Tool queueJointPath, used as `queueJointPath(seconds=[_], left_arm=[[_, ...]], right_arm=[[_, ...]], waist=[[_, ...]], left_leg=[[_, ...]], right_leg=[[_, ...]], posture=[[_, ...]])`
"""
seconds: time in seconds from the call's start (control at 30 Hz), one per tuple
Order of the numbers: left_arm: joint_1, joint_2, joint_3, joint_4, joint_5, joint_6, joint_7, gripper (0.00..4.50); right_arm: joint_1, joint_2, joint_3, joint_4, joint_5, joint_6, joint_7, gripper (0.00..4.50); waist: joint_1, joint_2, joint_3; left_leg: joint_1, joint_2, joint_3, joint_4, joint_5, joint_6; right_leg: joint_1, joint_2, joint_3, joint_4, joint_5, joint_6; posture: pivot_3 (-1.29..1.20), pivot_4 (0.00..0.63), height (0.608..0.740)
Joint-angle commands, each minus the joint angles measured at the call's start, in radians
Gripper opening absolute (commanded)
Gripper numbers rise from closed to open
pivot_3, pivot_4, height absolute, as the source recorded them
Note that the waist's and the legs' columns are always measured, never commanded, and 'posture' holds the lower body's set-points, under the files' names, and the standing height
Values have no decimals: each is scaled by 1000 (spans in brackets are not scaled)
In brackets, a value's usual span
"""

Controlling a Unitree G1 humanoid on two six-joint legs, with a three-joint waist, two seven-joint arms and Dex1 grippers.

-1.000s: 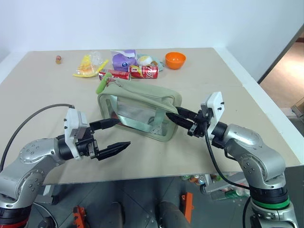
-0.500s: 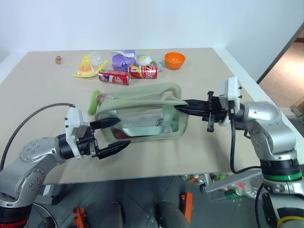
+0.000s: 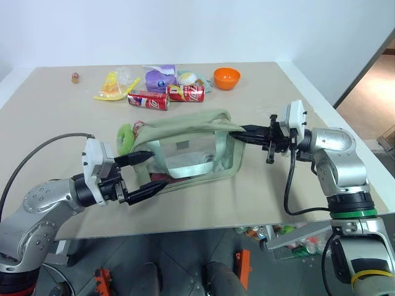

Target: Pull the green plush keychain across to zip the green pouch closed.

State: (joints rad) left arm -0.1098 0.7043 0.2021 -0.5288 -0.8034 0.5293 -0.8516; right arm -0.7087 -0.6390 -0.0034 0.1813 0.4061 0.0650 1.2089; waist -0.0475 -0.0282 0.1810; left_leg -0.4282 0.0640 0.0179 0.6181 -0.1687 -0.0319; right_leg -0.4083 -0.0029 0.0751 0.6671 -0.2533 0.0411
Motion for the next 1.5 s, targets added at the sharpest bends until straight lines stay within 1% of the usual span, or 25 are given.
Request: queueJointPath(seconds=[0.03,0.2,0.37,0.53,0.73,0.93,1.07,1.23,1.33,1.37,1.43,1.5], left_arm=[[-9,14,18,-31,-12,-2,-3,4500],[-17,11,4,-24,-6,-5,-8,4500],[-22,13,0,-18,-4,-4,-12,4500],[-21,13,2,-17,-4,-3,-12,4500],[-23,10,-5,-13,0,-6,-16,4500],[-30,4,-7,-5,5,-8,-14,4500],[-15,-2,49,-19,-55,23,28,4500],[31,-2,208,-47,-216,94,154,4500],[43,18,307,-14,-293,122,199,4500],[33,25,330,8,-300,123,210,4500],[-7,42,338,81,-243,92,217,4500],[-53,60,297,167,-154,50,191,4500]], right_arm=[[-3,-16,-57,-53,22,22,-40,71],[85,-3,-61,-121,21,33,-86,71],[139,-8,-74,-146,5,32,-139,71],[177,-8,-121,-228,47,115,-230,71],[243,7,-111,-323,56,158,-267,71],[271,24,-86,-369,53,166,-279,71],[288,26,-78,-381,50,172,-278,71],[299,17,-78,-382,56,177,-258,71],[303,16,-73,-380,52,174,-250,71],[303,16,-70,-380,49,171,-247,71],[300,20,-65,-379,46,168,-244,71],[294,22,-58,-378,42,164,-239,71]], waist=[[1,0,0],[3,0,0],[2,0,0],[2,0,0],[2,0,0],[1,0,0],[1,0,0],[-1,0,0],[0,0,0],[0,0,0],[0,0,0],[1,0,0]], left_leg=[[0,0,0,0,0,0],[-1,0,0,0,0,0],[-1,0,0,0,0,0],[-1,0,0,0,0,0],[-1,0,0,0,0,0],[0,0,0,0,0,0],[0,0,0,0,0,0],[0,0,0,0,0,0],[0,1,0,0,0,0],[0,1,0,0,0,0],[1,0,0,0,0,0],[2,0,0,0,0,0]], right_leg=[[0,0,0,0,0,0],[0,0,0,0,-1,0],[0,0,0,0,-1,0],[0,0,0,0,-1,1],[0,0,0,0,-1,1],[0,0,0,0,-1,1],[0,0,0,0,-1,0],[0,0,0,0,-1,1],[0,0,0,0,-1,0],[0,0,0,0,-1,0],[1,0,0,0,0,0],[1,0,0,0,-2,-3]], posture=[[0,150,740],[0,150,740],[0,150,740],[0,150,740],[0,150,740],[0,150,740],[0,150,740],[0,150,740],[0,150,740],[0,150,740],[0,150,740],[0,150,740]])
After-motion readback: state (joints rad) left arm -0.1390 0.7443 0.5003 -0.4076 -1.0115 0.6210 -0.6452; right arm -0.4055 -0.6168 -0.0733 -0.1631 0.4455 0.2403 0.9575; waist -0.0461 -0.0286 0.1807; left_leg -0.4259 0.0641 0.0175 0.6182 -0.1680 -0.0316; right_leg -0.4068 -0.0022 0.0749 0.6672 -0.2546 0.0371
